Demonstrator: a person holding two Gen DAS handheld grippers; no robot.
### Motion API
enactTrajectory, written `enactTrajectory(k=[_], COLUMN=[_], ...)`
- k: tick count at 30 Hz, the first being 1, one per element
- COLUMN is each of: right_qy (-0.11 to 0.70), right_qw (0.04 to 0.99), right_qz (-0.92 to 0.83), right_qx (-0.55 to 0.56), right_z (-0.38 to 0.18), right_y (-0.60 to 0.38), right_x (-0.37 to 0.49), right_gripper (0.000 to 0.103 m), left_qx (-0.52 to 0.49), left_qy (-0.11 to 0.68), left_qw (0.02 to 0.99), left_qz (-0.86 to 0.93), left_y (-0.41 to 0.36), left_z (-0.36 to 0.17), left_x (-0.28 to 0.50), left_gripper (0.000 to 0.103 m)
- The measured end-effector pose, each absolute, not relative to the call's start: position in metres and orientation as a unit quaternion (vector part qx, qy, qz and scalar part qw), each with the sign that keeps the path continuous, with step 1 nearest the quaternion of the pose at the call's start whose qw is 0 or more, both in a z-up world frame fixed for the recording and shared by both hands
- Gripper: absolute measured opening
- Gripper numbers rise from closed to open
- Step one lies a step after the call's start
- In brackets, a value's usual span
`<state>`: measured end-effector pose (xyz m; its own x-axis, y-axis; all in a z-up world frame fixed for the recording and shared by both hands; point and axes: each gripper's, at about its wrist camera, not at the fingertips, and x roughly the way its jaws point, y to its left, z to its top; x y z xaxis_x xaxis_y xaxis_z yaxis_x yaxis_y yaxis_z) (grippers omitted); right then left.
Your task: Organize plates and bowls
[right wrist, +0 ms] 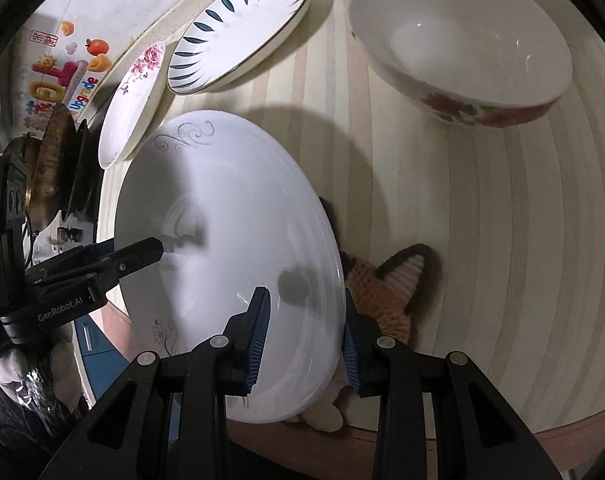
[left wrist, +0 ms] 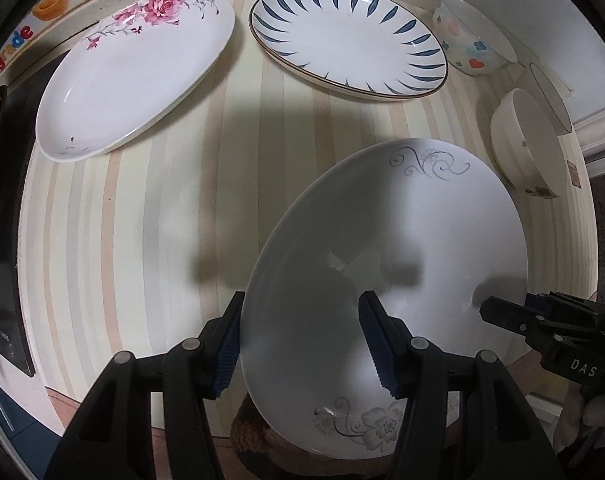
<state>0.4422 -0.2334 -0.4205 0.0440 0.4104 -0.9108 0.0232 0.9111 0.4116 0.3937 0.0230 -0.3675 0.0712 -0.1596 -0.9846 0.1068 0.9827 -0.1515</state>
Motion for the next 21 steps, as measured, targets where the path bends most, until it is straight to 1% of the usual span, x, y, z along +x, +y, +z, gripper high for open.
enactTrajectory(k=[8, 10, 11, 15, 17, 19, 21], right_qy=[0.677, 0.68, 0.679, 0.66, 0.641, 0.617, 0.596], right_qw=[0.708, 0.705, 0.706, 0.731, 0.746, 0.766, 0.779], right_qz=[0.122, 0.121, 0.118, 0.086, 0.085, 0.103, 0.133], right_qx=[0.158, 0.162, 0.164, 0.153, 0.157, 0.15, 0.142], right_z=[-0.426, -0.425, -0.421, -0.38, -0.349, -0.319, -0.302], right_y=[-0.226, -0.227, -0.228, -0.237, -0.234, -0.216, -0.191], right_x=[0.44, 0.441, 0.44, 0.437, 0.441, 0.456, 0.48], right_gripper=[0.036, 0.036, 0.036, 0.036, 0.037, 0.045, 0.051], left_qx=[-0.014, -0.019, -0.021, -0.021, -0.025, -0.042, -0.061], left_qy=[0.678, 0.67, 0.657, 0.602, 0.583, 0.57, 0.574], left_qw=[0.728, 0.734, 0.747, 0.795, 0.811, 0.82, 0.816], left_qz=[-0.099, -0.104, -0.103, -0.07, -0.045, -0.014, 0.003], left_y=[0.01, 0.015, 0.022, 0.059, 0.081, 0.111, 0.129], left_z=[-0.383, -0.374, -0.361, -0.314, -0.302, -0.298, -0.306], left_x=[0.398, 0.399, 0.4, 0.409, 0.417, 0.431, 0.445], left_gripper=[0.053, 0.053, 0.053, 0.053, 0.053, 0.053, 0.053])
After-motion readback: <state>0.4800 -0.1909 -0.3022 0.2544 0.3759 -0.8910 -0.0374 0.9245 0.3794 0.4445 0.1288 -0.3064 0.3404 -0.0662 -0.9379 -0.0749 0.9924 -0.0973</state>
